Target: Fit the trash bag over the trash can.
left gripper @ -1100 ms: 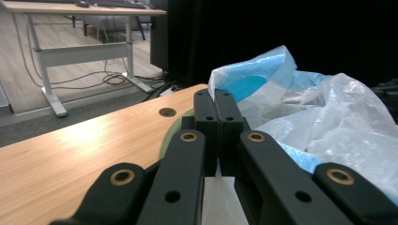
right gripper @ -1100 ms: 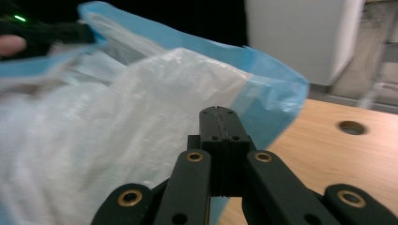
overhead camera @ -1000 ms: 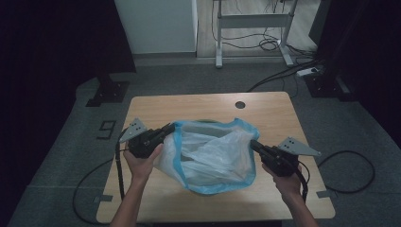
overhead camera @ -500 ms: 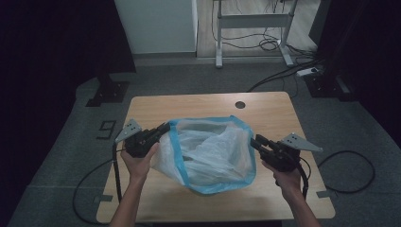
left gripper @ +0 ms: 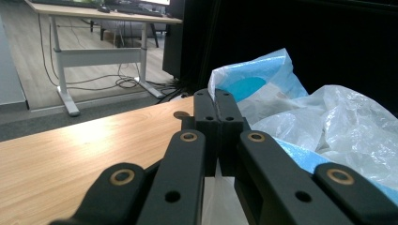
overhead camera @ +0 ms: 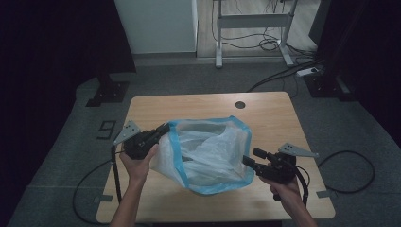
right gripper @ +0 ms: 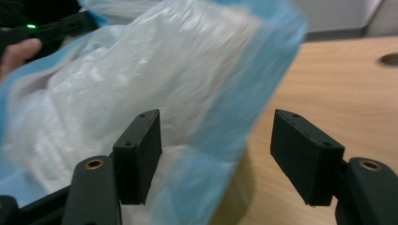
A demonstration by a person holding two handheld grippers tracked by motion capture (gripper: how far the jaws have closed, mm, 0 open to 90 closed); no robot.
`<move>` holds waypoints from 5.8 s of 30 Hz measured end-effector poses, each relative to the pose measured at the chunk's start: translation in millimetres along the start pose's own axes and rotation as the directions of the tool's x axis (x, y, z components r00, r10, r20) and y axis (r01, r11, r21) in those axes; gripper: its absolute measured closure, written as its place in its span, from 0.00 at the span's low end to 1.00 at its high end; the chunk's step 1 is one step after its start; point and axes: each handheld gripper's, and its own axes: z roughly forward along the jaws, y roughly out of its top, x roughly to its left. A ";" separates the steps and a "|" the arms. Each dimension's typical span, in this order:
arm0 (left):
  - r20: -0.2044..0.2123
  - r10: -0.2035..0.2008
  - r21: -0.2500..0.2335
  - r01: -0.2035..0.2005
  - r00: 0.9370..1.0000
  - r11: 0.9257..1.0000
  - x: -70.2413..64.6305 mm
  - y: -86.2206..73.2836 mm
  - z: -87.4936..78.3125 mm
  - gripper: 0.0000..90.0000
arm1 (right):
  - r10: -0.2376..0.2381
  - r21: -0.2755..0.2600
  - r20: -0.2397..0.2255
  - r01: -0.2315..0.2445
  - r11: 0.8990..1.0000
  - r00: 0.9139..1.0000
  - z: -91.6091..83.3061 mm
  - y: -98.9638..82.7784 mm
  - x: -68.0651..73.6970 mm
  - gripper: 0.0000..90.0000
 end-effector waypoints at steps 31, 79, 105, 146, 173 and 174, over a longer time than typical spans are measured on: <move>-0.010 -0.008 -0.015 0.007 1.000 1.000 -0.9 -2.0 0.8 1.00 | -0.197 -0.056 0.035 0.199 0.978 0.980 0.5 16.2 45.3 0.36; -0.097 -0.109 0.043 0.113 0.989 0.993 31.8 -36.7 -11.1 1.00 | -0.260 0.017 0.275 0.265 0.964 0.926 16.2 2.1 19.9 0.99; -0.120 -0.126 0.178 0.147 0.985 0.973 43.3 -63.4 5.8 1.00 | -0.154 0.045 0.227 0.147 0.988 0.962 58.9 -17.2 -23.7 0.94; -0.025 -0.100 0.152 0.103 0.995 0.983 30.8 -54.5 -11.3 1.00 | -0.424 0.010 -0.330 0.452 0.892 0.844 19.7 -42.5 116.6 0.99; 0.085 -0.028 0.143 0.016 0.996 0.990 11.6 -34.1 -40.5 0.34 | -0.323 0.104 -0.212 0.350 0.931 0.922 28.3 -72.0 60.6 0.99; 0.085 -0.028 0.143 0.016 0.996 0.990 11.6 -34.1 -40.5 0.34 | -0.323 0.104 -0.212 0.350 0.931 0.922 28.3 -72.0 60.6 0.99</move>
